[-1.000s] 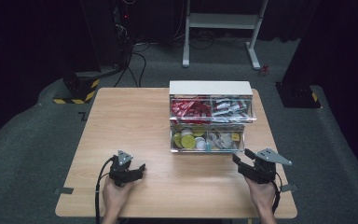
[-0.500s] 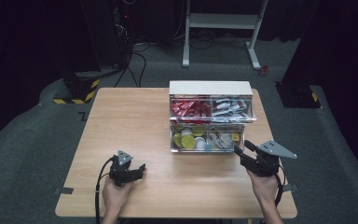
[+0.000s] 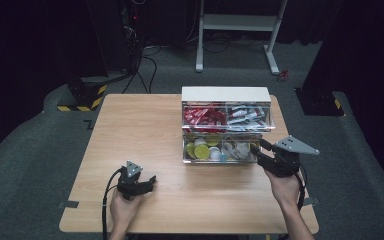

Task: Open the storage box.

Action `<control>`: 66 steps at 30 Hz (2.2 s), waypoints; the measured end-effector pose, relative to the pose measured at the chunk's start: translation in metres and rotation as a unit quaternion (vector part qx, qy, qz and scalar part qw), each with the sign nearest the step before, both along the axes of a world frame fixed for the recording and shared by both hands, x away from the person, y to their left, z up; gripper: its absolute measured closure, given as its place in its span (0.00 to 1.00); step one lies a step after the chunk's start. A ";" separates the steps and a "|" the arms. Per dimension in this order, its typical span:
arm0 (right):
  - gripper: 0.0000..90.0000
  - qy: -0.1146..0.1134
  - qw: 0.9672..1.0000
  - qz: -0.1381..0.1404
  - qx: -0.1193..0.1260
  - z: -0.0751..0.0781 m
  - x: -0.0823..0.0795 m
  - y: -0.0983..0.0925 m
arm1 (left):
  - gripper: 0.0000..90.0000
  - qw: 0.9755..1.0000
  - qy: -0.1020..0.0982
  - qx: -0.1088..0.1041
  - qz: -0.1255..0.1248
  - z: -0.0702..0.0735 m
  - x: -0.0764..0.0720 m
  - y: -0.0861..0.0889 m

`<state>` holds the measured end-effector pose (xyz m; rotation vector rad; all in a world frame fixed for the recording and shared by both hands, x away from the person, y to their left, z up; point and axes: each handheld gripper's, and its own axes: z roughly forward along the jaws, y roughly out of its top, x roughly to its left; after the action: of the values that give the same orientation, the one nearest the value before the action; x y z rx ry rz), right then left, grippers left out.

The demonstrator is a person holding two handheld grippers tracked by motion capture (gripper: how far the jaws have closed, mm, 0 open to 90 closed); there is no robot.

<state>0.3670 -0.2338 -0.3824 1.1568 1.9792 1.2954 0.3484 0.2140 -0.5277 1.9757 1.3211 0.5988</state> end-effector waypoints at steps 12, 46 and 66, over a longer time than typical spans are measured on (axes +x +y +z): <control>0.71 -0.009 1.000 0.013 -0.016 0.022 0.007 0.008 | 0.29 1.000 0.000 -0.001 0.000 0.000 0.000 0.000; 0.73 -0.022 1.000 0.009 -0.003 0.050 0.025 0.019 | 0.28 1.000 0.000 0.001 -0.002 0.000 0.000 0.000; 0.71 -0.025 1.000 0.011 -0.010 0.069 0.033 0.024 | 0.28 1.000 0.001 0.000 -0.003 0.000 0.000 0.000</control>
<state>0.4000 -0.2098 -0.3135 1.0861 1.9698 1.2987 0.3481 0.2137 -0.5277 1.9800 1.3165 0.5941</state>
